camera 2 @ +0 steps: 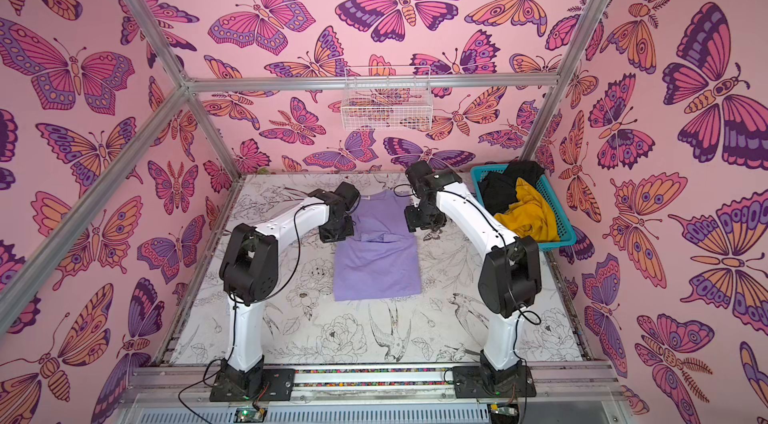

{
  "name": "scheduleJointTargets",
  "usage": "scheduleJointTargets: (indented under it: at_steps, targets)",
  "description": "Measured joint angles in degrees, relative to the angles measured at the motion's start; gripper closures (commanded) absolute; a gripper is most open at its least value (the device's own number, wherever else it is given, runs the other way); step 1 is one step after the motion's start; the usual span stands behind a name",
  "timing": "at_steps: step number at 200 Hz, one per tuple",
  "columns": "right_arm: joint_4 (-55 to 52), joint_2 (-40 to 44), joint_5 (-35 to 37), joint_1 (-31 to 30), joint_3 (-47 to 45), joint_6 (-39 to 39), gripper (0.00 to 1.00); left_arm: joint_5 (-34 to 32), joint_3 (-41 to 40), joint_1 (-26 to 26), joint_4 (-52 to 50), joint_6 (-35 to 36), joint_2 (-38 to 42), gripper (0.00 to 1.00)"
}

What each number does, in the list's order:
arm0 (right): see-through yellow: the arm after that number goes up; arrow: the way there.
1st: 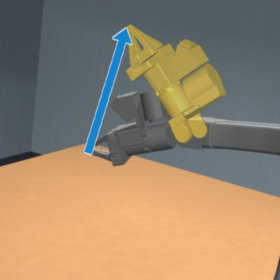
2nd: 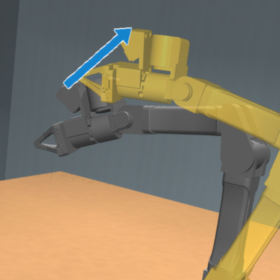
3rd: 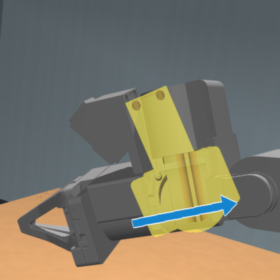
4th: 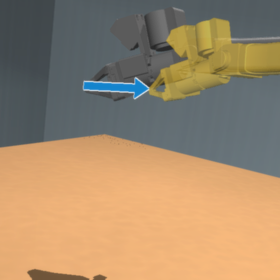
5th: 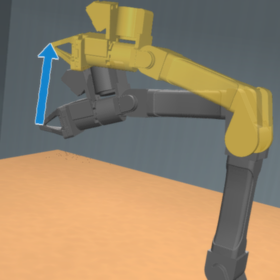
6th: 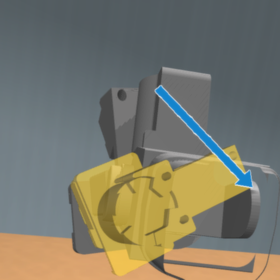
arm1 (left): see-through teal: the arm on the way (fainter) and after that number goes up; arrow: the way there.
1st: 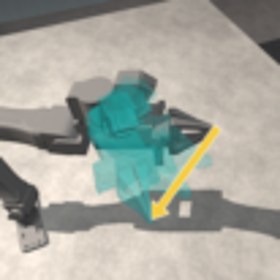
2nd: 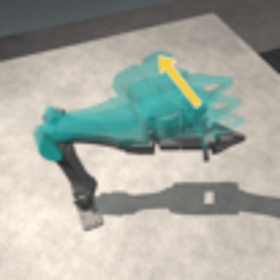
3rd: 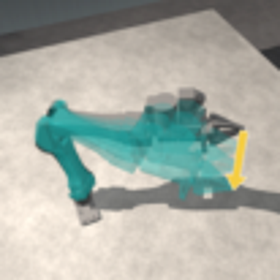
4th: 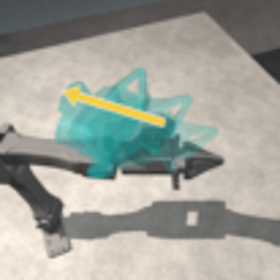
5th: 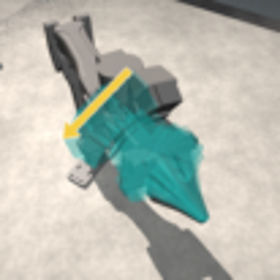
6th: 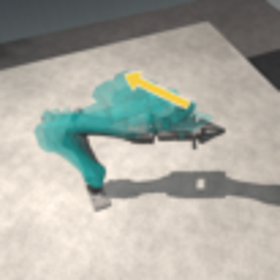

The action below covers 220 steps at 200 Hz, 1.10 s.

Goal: Fold and stack t-shirts
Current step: Smooth out the T-shirt at the center of the board, then fold the T-shirt.

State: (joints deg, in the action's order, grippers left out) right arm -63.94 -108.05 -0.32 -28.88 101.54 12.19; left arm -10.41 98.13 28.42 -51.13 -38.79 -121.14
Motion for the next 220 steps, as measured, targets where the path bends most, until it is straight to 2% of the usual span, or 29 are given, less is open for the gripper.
scheduleJointTargets:
  at_steps: [20,47,67,86,117,145,163,186,220]
  targets:
    - [0.1,0.0,-0.1,0.0,-0.5,0.0,0.37,-0.4,1.5,0.0,0.0,0.7,-2.0,1.00]
    - [0.1,0.0,-0.2,0.0,-1.1,0.0,0.36,-0.7,3.7,0.0,0.0,1.7,-5.9,0.71]
    - [0.1,0.0,-0.2,0.0,-2.0,0.0,0.36,-1.7,5.1,0.0,-0.1,2.0,-8.5,0.57]
    - [0.1,-0.1,-0.5,0.0,-2.6,0.0,0.36,-3.1,6.7,0.0,-1.2,2.1,-8.8,0.48]
    - [0.8,-1.3,-1.4,-0.1,-3.0,0.2,0.36,-5.5,7.0,0.0,-3.0,0.8,-7.4,0.44]
    - [3.0,-0.8,-2.8,-0.6,-9.0,1.6,0.36,-3.6,1.3,0.0,-6.1,-1.7,1.4,0.45]
    - [5.3,1.5,-4.4,-1.6,-17.7,3.3,0.36,0.5,-5.4,1.1,-7.3,-4.1,10.3,0.45]
    - [6.2,5.5,-6.2,-3.8,-28.2,6.0,0.36,7.6,-15.4,5.4,-8.8,-8.1,19.7,0.46]
    - [8.5,7.9,-8.2,-6.3,-34.4,8.8,0.37,18.3,-26.3,9.5,-8.4,-12.4,22.1,0.48]
